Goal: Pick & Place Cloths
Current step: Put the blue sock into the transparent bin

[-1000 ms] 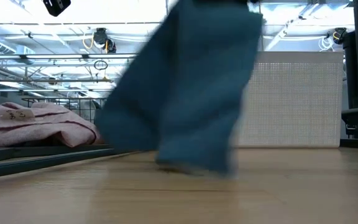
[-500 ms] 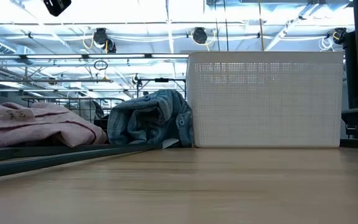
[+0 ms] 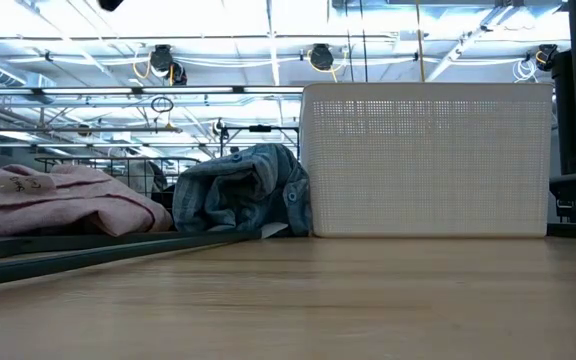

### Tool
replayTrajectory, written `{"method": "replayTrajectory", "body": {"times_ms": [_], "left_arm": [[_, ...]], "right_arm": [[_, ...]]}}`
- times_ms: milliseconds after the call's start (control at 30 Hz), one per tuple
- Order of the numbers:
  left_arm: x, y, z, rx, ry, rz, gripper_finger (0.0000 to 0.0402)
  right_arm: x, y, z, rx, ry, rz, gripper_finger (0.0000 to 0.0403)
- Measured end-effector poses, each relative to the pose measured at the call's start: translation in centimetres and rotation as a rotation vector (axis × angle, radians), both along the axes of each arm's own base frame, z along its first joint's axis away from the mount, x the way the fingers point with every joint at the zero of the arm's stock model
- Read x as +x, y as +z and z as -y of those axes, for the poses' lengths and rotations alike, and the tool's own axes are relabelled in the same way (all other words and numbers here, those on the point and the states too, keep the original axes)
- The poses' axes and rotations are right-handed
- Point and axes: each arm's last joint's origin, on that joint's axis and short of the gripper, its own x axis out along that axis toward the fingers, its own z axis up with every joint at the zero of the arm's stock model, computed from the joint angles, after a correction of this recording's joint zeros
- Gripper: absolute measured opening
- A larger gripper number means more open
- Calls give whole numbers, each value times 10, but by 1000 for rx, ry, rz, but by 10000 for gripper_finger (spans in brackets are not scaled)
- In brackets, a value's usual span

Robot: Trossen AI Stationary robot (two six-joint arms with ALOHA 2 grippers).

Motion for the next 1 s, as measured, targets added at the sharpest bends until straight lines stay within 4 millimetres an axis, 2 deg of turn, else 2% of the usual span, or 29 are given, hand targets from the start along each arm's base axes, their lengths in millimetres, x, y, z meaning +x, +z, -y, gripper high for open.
{"method": "replayTrajectory", "body": {"times_ms": [233,500,667,833,1000], "left_arm": [[33,4,6,82,-9,118,77],[61,7,8,234,80,240,171],[74,0,4,260,178,213,220],[89,-8,0,309,270,182,243],[100,-11,-3,351,308,200,246]], "right_arm": [[10,-1,36,4,-116,12,0],[11,-1,74,33,-183,-4,0],[16,-6,91,39,-234,-9,0],[25,-13,103,40,-268,-8,0],[34,-24,111,43,-270,-34,0]]}}
